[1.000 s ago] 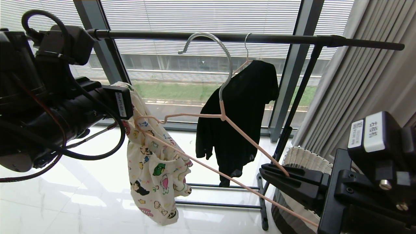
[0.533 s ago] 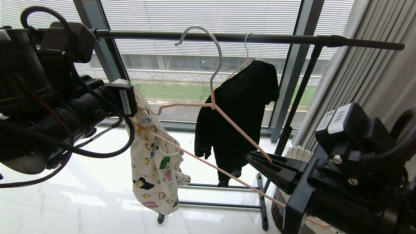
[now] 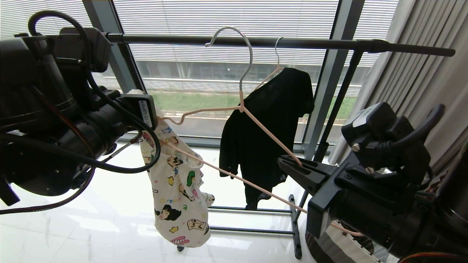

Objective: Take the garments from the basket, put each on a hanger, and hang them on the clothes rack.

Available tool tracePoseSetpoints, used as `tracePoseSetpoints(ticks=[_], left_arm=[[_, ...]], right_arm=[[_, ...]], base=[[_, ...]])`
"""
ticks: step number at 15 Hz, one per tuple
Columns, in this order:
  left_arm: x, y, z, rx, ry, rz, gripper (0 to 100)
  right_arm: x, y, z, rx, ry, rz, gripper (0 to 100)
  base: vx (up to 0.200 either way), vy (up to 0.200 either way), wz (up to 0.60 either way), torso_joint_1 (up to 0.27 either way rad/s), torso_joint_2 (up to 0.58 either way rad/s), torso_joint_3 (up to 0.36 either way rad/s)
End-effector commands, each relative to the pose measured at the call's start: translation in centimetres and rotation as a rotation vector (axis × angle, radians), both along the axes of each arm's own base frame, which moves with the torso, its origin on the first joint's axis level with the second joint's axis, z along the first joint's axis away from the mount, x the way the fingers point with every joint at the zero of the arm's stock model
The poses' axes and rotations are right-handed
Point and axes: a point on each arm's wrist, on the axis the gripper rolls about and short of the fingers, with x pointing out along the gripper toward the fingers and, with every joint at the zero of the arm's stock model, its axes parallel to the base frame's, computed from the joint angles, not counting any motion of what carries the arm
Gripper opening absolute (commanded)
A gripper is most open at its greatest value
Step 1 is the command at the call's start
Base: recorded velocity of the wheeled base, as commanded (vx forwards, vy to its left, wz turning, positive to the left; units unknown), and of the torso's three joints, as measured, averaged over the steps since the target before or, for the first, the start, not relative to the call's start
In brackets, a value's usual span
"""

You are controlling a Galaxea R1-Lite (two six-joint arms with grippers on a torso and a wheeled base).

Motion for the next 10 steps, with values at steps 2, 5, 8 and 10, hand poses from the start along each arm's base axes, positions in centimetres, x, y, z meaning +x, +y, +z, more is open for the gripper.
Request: tracePoseSetpoints(ticks=[2, 5, 8, 10], left_arm=[[0.1, -0.2, 0.0, -0.002, -0.002, 0.021, 0], [0.7, -0.3, 0.7, -0.047, -0.030, 0.126, 0], [0.8, -0.4, 0.9, -0.096, -0.041, 0.183, 0], [0.8, -0.6, 0.9, -0.095, -0.042, 0.175, 0]], right_arm=[[0.6, 1.3, -0.3, 0.001, -0.001, -0.006, 0], [1.4, 2.9, -1.5, 0.017, -0.006, -0.036, 0], [2.2, 4.4, -2.1, 0.045, -0.013, -0.078, 0], [2.5, 5.2, -2.0, 0.058, -0.019, -0.082, 0]], base=[[0.000, 0.000, 0.00, 0.000, 0.00, 0.000], [0.000, 0.000, 0.00, 0.000, 0.00, 0.000], [0.000, 0.000, 0.00, 0.000, 0.00, 0.000], [0.000, 0.000, 0.00, 0.000, 0.00, 0.000]])
